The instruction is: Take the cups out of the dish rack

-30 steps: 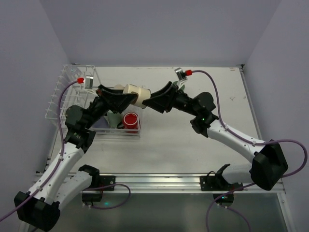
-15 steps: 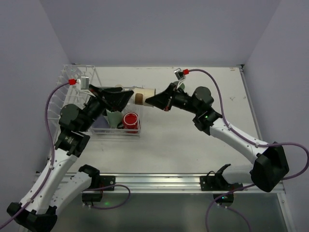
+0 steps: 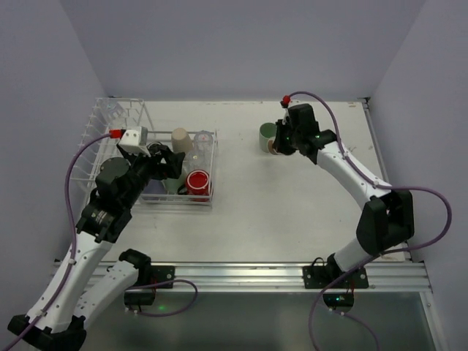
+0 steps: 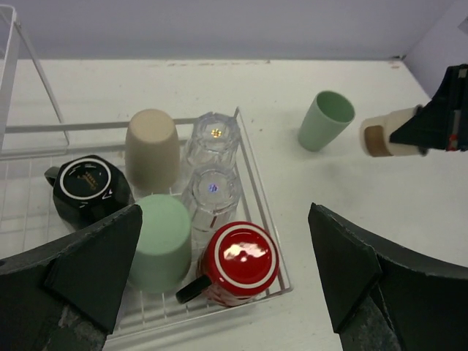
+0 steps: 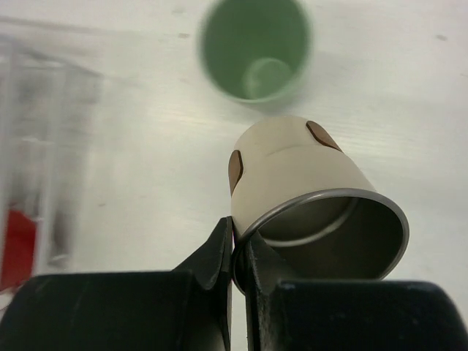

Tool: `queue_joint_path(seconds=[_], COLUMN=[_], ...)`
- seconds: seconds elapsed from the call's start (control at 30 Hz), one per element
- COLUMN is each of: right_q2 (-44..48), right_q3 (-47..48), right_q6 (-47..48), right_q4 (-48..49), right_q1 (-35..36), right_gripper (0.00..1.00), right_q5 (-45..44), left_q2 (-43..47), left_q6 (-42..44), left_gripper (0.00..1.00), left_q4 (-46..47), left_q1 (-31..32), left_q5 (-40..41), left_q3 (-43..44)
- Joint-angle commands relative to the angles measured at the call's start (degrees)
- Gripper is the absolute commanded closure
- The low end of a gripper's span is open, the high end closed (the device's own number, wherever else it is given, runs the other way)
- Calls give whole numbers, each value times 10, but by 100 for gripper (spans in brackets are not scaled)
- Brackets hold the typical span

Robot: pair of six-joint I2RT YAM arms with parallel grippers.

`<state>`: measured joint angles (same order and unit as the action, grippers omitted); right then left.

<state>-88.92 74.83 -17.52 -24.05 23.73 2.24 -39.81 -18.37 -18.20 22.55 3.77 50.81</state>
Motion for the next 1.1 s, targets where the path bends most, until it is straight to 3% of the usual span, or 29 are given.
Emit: queue_joint_path(seconds=[0.0,0.1,0.33,0.47,0.77,1.0,1.07], right_q2=[-17,-35,-156,-244,-347,-381,-379], right_q3=[44,60,168,240,372,402,404], right_q6=[55,60,79,90,100,100,99], right_q4=[-96,-107,-118,-146,-209,-229,-229], right_q1=[-56,-87,-144,-149,-148,-136,-134], right_gripper=[100,100,100,100,96,87,79], right_q5=[-108,-121,-81,-65,-47,-29,-30], left_q2=[9,30,55,63,62,53,52], left_q6=[43,49,54,56,58,58,59], left_gripper=[0,0,0,0,0,0,0], left_q4=[13,46,46,44,41,39,40], left_q1=[0,-14,-3,11,12,2,0], left_q5=[29,-13,-24,-20,1,11,19], left_q3=[-18,-40,-62,-68,-64,-62,-62])
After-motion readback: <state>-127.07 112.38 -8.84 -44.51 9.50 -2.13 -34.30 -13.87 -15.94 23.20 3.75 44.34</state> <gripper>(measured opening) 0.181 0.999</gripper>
